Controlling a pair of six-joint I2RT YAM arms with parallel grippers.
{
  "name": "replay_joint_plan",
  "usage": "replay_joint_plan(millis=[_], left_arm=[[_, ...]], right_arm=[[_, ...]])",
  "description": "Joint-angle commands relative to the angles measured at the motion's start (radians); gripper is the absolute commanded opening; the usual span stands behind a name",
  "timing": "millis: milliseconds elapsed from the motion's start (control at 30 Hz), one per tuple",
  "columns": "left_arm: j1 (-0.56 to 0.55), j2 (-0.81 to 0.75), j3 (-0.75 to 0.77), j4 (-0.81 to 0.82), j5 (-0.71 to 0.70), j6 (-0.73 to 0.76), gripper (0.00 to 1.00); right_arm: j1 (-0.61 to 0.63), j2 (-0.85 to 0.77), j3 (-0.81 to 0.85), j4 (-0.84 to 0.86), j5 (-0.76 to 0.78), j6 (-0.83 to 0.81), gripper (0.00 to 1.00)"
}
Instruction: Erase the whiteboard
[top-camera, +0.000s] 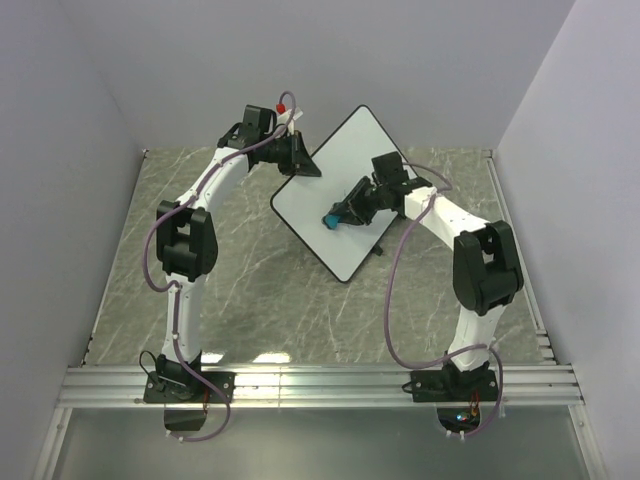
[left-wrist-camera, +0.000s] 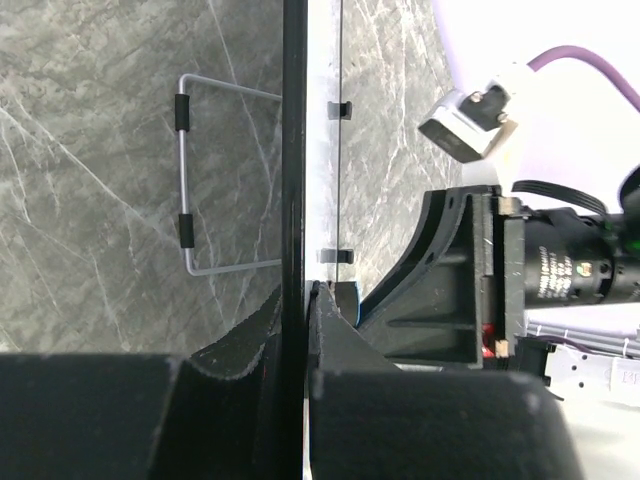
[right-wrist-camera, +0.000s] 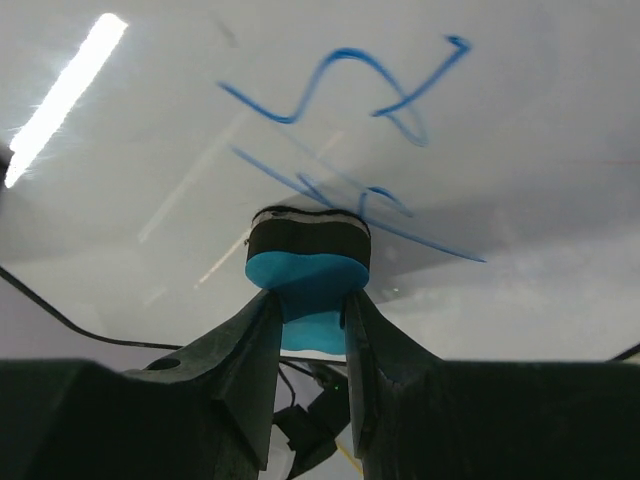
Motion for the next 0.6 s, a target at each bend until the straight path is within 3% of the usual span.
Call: replay_joint_plan(millis=[0,67,400,567], left_arm=[[-0.044,-0.005,0.011,-0.054,-0.069,0.125,0.00],[-0.047,-0.009,0.002,-0.056,-0.071,0.126,0.00],[-0.072,-0.045,-0.048,-0.082,-0.086,0.148,0.00],[-0.073,-0.068,-0.084,-0.089,-0.097,0.160,0.00]], right_arm=[[-0.024,0.036,-0.069,-0.110,0.039,-0.035,0.00],[-0.046,0.051,-0.041,-0.077,0.062,-0.023,0.00],[-0.213,0.278,0.413,-0.059,0.152,0.143,0.00],[-0.279,0.373,0.474,-0.020,0.159,0.223,0.00]])
